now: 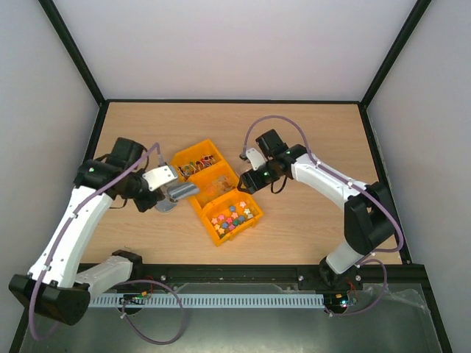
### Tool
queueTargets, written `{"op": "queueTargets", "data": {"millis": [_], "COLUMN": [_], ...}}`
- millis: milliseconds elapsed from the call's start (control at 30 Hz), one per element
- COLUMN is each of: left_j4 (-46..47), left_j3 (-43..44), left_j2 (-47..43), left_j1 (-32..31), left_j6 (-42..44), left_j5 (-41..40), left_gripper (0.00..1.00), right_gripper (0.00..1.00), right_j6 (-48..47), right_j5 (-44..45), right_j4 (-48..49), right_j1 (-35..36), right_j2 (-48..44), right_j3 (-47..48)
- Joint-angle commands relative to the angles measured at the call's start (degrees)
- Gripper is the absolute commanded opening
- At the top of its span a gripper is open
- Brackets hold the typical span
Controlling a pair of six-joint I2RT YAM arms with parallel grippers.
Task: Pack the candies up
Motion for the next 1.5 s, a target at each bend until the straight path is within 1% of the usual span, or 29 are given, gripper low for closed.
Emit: {"op": "queueTargets", "data": {"millis": [0,33,167,400,500,633,733,867,967,1467], "left_j4": [-2.0,-2.0,0.3,0.0,-1.0,-2.5,-3.4,-3.7,-3.6,-3.1], "left_j3": [2.6,2.9,3.2,7.6,10.5,12.1,13.4,13.8,13.8,14.3], "left_j2": [4.3,5.3,9.7,18.3,20.4,22.4,24.5,26.1,26.8,34.3], "left_j1": [-8.6,-10.2,-11.8,-16.3,-18.5,-22.6,-24.0,-24.4,-24.4,-24.5], "left_j6": [-13.2,-14.2,-15.3,-15.6,-15.3,-14.5,-14.4,-14.0,-13.8,-11.7], "left_j5": [-7.3,-8.6,-15.0,-24.2,-24.8,-26.0,-26.8,-29.2,-29.1,-30.4], "left_gripper": [0.02,0.02,0.02,0.02,0.02,0.02,0.02,0.02,0.02,0.02], "right_gripper": [0.66,0.65,0.63,0.61,0.61,0.58,0.56,0.52,0.48,0.43], "right_j6": [1.8,2.1,3.5,4.6,4.3,4.3,4.4,4.4,5.2,6.5], "right_j5": [-3.2,-3.2,-1.6,-3.9,-3.8,-4.4,-5.1,-6.8,-7.8,-9.0], "right_j4": [-1.0,-0.7,1.6,2.1,1.8,2.0,2.1,2.6,3.6,5.8], "right_j1": [-0.1,-0.1,-0.1,-0.1,-0.1,-0.1,-0.1,-0.1,-0.1,0.2], "right_j2": [1.9,2.6,4.8,6.8,7.2,7.0,7.2,7.5,7.8,9.5], "right_j3": [1.8,2.1,2.0,1.3,1.2,0.6,0.0,-0.4,-0.7,-0.1]}}
